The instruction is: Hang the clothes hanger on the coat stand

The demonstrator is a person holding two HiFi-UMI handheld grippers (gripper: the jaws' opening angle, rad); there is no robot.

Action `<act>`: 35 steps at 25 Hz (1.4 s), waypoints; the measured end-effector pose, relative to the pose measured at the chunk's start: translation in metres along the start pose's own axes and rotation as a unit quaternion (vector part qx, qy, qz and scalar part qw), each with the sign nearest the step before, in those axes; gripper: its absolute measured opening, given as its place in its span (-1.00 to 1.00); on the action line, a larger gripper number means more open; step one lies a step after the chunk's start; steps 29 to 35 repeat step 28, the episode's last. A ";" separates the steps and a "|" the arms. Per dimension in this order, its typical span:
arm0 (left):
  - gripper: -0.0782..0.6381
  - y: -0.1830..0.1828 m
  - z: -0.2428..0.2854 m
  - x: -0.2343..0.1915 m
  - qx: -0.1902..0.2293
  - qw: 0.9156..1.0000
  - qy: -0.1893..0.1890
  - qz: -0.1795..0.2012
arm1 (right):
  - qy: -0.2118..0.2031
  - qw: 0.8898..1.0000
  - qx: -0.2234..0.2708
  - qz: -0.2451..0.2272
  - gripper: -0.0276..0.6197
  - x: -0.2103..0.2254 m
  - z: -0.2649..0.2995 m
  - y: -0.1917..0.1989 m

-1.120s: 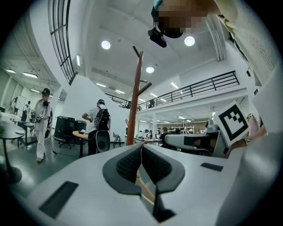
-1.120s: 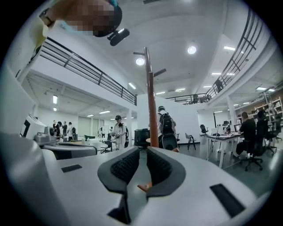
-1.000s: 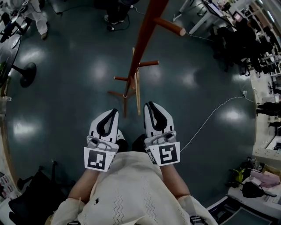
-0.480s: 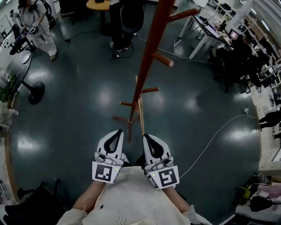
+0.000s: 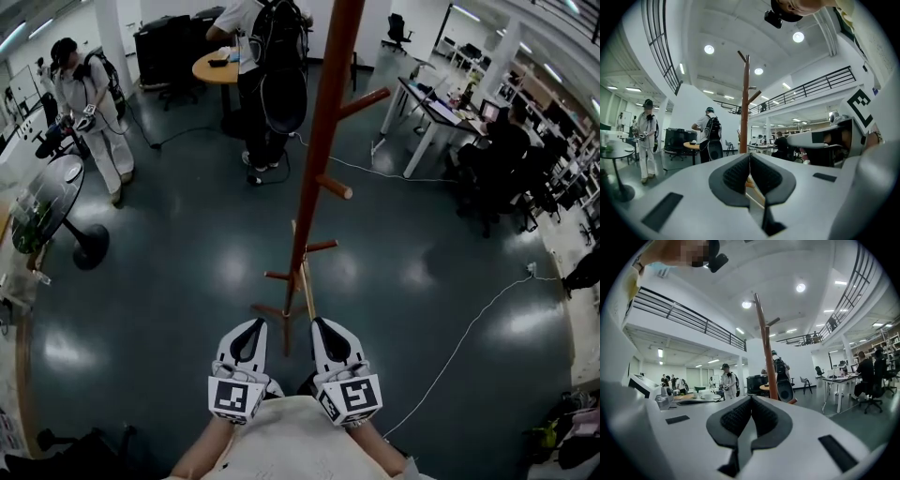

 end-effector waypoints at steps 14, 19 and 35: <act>-0.74 0.006 -0.012 0.033 -0.016 1.000 0.020 0.014 | 0.005 1.000 -0.004 -0.006 -0.85 0.001 -0.031 0.007; -0.74 -0.001 -0.016 0.037 -0.018 1.000 0.020 0.013 | 0.012 1.000 -0.006 -0.005 -0.85 0.004 -0.038 0.004; -0.74 0.012 -0.036 0.035 -0.012 1.000 0.009 0.000 | -0.003 1.000 -0.019 -0.016 -0.85 -0.014 -0.040 0.021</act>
Point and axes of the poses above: the fingertips, and each gripper's own axes: z forward along the fingers, x to its right, y out of its underside, the point moved 4 cm from there along -z, backward along the fingers, and after that the axes turned 9 degrees about y, right-handed, at the moved point
